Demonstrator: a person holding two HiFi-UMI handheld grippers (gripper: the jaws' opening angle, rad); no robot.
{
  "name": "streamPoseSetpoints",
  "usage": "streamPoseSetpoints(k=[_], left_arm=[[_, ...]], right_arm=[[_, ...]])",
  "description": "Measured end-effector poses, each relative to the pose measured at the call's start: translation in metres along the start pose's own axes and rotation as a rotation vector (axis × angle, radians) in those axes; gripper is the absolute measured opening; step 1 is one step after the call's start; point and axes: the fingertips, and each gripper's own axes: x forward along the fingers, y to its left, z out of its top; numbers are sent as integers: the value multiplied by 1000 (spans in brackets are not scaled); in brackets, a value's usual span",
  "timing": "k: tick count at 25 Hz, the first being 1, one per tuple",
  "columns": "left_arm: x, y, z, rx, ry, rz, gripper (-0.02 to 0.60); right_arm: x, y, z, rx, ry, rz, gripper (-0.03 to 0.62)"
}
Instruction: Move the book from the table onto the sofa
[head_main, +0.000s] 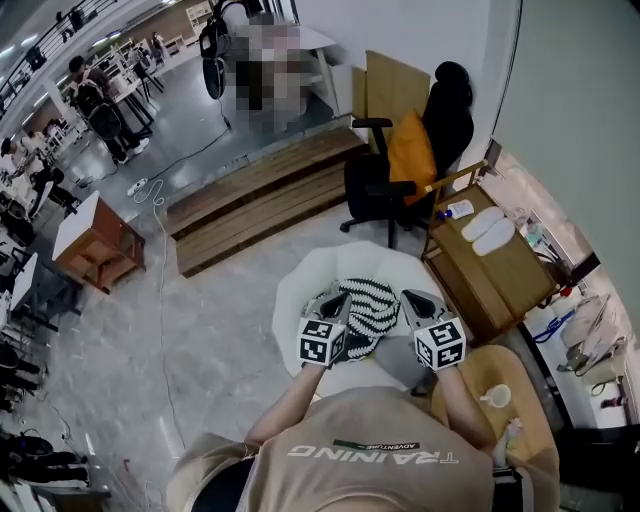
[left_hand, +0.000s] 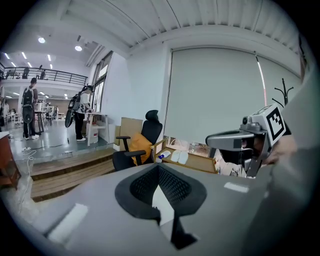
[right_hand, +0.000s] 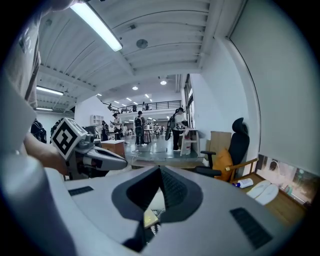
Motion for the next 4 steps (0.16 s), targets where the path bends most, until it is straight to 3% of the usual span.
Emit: streamPoseSetpoints(k=[4], left_arm=[[3,-6,-8,8,12,-16,6]], right_arm=[[-2,0,-12,23,26,7,3]])
